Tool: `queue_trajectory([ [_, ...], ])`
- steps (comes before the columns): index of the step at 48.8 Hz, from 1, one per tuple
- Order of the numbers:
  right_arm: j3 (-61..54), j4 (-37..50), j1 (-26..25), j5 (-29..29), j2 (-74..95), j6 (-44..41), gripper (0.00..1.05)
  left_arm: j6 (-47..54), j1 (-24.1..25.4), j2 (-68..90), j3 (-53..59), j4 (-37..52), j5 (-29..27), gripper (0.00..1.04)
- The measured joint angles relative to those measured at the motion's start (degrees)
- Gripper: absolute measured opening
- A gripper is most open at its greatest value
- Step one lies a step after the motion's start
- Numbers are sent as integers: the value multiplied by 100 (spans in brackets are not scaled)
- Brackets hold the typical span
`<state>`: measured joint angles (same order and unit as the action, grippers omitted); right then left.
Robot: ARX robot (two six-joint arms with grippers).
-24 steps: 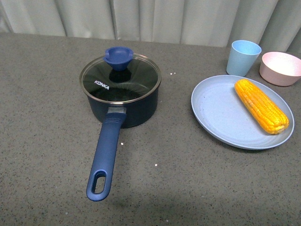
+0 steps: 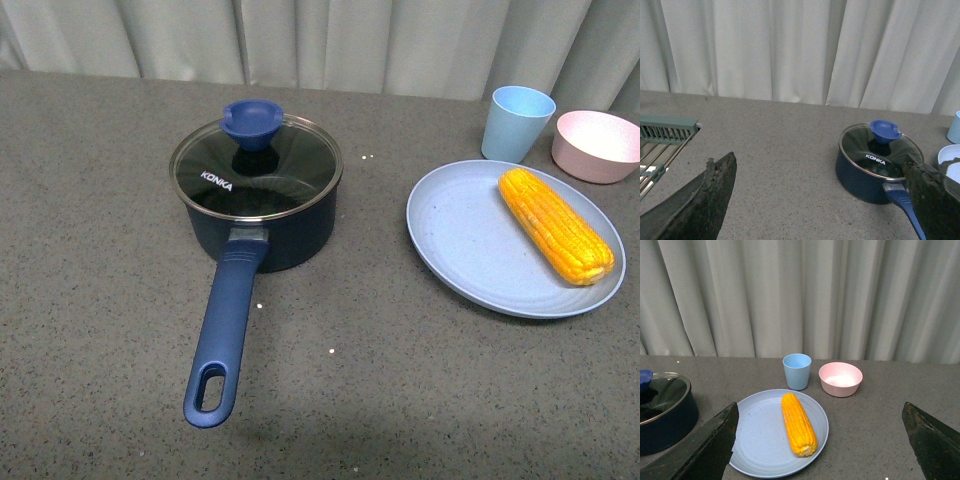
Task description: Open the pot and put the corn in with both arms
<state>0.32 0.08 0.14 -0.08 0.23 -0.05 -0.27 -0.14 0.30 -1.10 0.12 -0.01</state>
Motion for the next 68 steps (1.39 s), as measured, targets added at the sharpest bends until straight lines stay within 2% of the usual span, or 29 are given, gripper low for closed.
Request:
queue_trajectory([
  [68,0,2,0,0,0,0,96,0,0,0,0,0,0,98],
])
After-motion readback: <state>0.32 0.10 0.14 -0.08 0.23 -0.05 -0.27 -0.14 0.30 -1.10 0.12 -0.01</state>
